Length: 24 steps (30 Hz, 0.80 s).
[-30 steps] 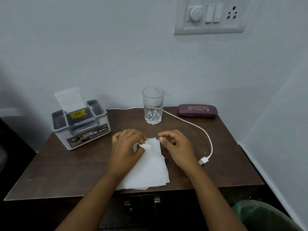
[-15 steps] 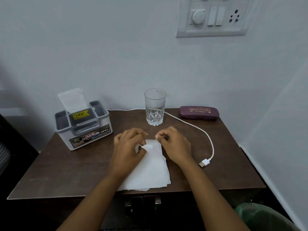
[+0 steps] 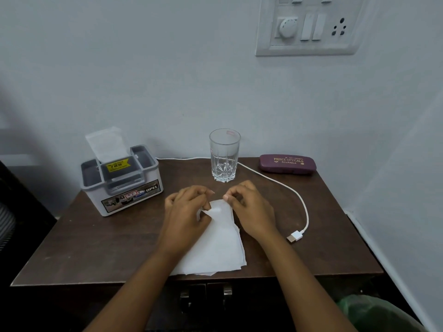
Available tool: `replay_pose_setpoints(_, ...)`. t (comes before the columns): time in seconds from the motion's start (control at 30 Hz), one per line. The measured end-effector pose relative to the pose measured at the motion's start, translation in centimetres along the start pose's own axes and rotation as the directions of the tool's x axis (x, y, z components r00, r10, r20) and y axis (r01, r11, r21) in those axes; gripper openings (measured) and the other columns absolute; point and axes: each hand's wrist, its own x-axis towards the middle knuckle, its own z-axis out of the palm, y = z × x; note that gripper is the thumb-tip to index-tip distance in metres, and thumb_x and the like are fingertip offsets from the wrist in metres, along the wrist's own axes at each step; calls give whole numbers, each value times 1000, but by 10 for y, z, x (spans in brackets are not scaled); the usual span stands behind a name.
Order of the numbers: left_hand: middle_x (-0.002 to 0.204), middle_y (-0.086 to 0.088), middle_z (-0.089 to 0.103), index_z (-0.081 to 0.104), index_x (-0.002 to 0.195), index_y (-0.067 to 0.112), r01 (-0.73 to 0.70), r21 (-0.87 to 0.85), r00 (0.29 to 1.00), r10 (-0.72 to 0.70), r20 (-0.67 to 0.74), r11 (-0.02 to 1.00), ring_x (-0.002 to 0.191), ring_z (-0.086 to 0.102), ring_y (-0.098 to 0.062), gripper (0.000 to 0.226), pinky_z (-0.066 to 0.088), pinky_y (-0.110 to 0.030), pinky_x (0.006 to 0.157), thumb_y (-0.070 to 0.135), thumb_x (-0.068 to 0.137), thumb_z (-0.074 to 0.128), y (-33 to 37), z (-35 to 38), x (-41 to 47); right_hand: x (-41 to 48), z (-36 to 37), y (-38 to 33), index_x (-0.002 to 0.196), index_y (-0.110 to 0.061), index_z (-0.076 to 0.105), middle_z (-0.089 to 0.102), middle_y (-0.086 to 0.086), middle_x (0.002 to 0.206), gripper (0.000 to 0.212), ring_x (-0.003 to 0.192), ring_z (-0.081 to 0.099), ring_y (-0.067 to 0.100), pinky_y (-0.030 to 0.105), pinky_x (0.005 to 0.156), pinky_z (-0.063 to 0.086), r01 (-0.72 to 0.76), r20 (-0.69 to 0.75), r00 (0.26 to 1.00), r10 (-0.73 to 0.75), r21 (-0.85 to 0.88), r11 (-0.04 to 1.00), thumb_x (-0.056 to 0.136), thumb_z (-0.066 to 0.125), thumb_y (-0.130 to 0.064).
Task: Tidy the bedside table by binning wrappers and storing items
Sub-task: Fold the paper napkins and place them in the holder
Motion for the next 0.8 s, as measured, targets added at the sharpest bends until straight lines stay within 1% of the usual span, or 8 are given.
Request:
replay_pose_setpoints(0.1, 122, 22, 55, 39, 67, 33, 12, -5, 1000, -12, 26, 1000, 122, 40, 0, 33, 19, -30, 89, 10, 64, 61, -1, 1, -1, -2, -1, 2, 82, -32, 61, 51, -18, 95, 10, 70, 51, -4, 27, 66, 43, 28, -9, 1000, -27, 109, 994, 86, 61, -40)
replay_pose_setpoints(0.23, 122, 21, 59, 43, 68, 31, 9, 25, 999, -10, 50, 1000, 125, 42, -2, 30, 23, -34, 92, 9, 65, 64, -4, 2, 0, -1, 0, 4, 82, -33, 61, 47, -21, 94, 6, 67, 48, 4, 34, 69, 47, 84, -19, 996, -82, 198, 977, 85, 63, -37)
replay_pose_setpoints(0.33, 110, 22, 64, 49, 69, 27, 9, 67, 998, -13, 58, 998, 120, 44, 1, 31, 19, -30, 90, 4, 65, 68, -4, 2, 0, -2, 1, 6, 80, -32, 63, 42, -25, 91, 6, 66, 45, 3, 36, 70, 48, 125, 11, 991, -133, 286, 950, 86, 63, -33)
replay_pose_setpoints(0.47, 81, 19, 56, 45, 72, 34, 16, 60, 1000, -16, 7, 998, 96, 47, 0, 38, 19, -26, 85, 4, 61, 66, -4, 3, -1, -9, -1, 1, 80, -29, 61, 46, -18, 91, 11, 76, 48, -1, 23, 73, 42, 159, 54, 977, -204, 447, 880, 90, 61, -22)
replay_pose_setpoints(0.53, 77, 22, 51, 43, 78, 36, 25, 4, 1000, -25, -9, 1000, 87, 45, 6, 36, 21, -23, 86, 10, 62, 63, -2, 1, -2, -15, -5, -3, 94, -26, 61, 58, -7, 99, 5, 85, 53, 2, 23, 81, 43, 98, 94, 979, -178, 550, 829, 91, 61, -22)
replay_pose_setpoints(0.6, 80, 22, 53, 44, 87, 39, 56, -83, 998, -56, -4, 995, 88, 48, 7, 39, 22, -17, 91, 14, 64, 63, 3, -2, -2, -20, -12, -4, 119, -31, 50, 63, -4, 111, 40, 96, 56, 3, 18, 85, 43, -45, 234, 963, -133, 628, 777, 83, 68, -32)
replay_pose_setpoints(0.7, 81, 15, 57, 43, 106, 44, 85, -215, 996, -89, -7, 973, 89, 55, 1, 49, 23, -18, 92, 24, 66, 65, 10, -8, -2, -27, -20, -3, 137, -39, 29, 64, -16, 116, 86, 111, 53, -4, 9, 91, 36, -116, 451, 884, -122, 466, 877, 68, 80, -38)
replay_pose_setpoints(0.8, 83, 12, 61, 46, 111, 46, 113, -254, 993, -99, 68, 961, 94, 57, -2, 47, 24, -25, 98, 41, 65, 53, 14, -18, 2, -29, -20, -6, 131, -44, 40, 65, -23, 107, 80, 113, 53, -5, 33, 109, 27, -15, 404, 910, -88, 244, 970, 62, 80, -50)
